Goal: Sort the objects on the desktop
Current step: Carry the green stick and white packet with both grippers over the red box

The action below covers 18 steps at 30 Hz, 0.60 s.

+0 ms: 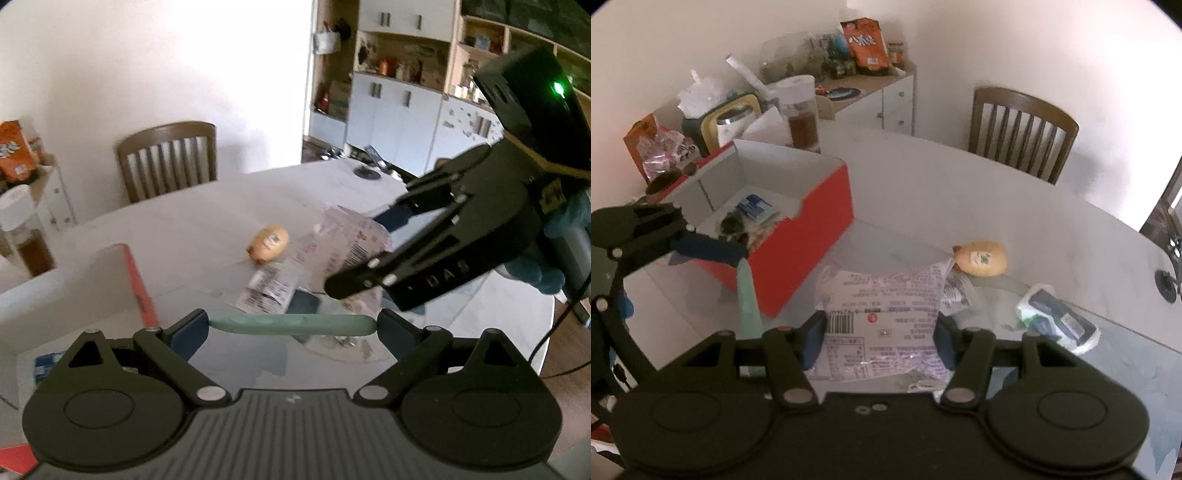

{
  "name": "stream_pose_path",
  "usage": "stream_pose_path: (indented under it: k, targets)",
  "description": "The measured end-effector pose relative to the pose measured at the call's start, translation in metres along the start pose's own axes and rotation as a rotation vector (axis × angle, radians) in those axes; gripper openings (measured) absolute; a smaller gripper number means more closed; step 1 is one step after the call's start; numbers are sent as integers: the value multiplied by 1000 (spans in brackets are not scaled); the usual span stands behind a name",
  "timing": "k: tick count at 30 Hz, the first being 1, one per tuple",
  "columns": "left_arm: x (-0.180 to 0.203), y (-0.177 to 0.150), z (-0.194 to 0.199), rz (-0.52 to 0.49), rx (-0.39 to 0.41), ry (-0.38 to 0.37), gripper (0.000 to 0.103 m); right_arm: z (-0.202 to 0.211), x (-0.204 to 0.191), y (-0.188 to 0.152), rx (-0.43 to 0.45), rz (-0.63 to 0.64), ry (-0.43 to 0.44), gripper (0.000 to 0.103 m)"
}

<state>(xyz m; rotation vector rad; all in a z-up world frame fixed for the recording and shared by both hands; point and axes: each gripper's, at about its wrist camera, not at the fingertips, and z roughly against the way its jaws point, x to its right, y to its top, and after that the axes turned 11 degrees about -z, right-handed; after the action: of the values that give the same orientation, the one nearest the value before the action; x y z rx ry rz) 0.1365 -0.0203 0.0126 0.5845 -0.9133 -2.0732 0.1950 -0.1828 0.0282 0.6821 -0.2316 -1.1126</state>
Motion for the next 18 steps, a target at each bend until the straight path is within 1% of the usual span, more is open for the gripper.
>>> stream_pose_path:
  k: [8,11,14,18]
  targets:
    - [-28,-1,34,30,25,84,98,7,-28,11,28,45,26,60]
    - [-40,-3,43,46,23,116,98,6,-40,16,33,60,39,60]
    - [-54,-4,51,67,19,129,98,4,-53,22,33,80,53,60]
    - [-71,-7,60,71,11,163,98,-3,-71,30,22,112,61,60]
